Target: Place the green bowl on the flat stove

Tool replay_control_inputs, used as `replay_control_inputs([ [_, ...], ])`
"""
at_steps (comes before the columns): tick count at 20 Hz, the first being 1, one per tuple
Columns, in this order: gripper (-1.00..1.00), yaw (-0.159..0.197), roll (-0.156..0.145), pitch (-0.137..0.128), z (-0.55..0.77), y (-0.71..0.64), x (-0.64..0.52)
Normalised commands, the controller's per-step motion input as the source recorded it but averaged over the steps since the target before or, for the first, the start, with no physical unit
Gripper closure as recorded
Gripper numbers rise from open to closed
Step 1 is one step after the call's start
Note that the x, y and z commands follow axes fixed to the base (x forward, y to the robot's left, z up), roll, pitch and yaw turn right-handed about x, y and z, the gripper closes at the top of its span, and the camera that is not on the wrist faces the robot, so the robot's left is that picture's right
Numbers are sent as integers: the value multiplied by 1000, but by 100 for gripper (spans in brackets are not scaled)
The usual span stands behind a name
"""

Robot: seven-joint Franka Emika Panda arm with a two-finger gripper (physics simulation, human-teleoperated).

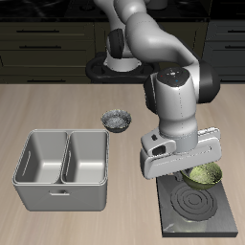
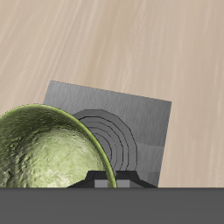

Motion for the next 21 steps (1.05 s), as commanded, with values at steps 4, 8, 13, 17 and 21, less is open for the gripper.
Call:
replay_control_inputs([
  [4, 100, 49, -5, 41, -343, -101, 50],
  [8, -100, 20, 4, 39, -326, -61, 95],
  [13, -100, -28, 0, -14, 29, 16, -312],
  [17, -100, -22, 44, -37, 176, 48, -192],
  [21, -100, -46, 52, -35, 291, 65, -253],
])
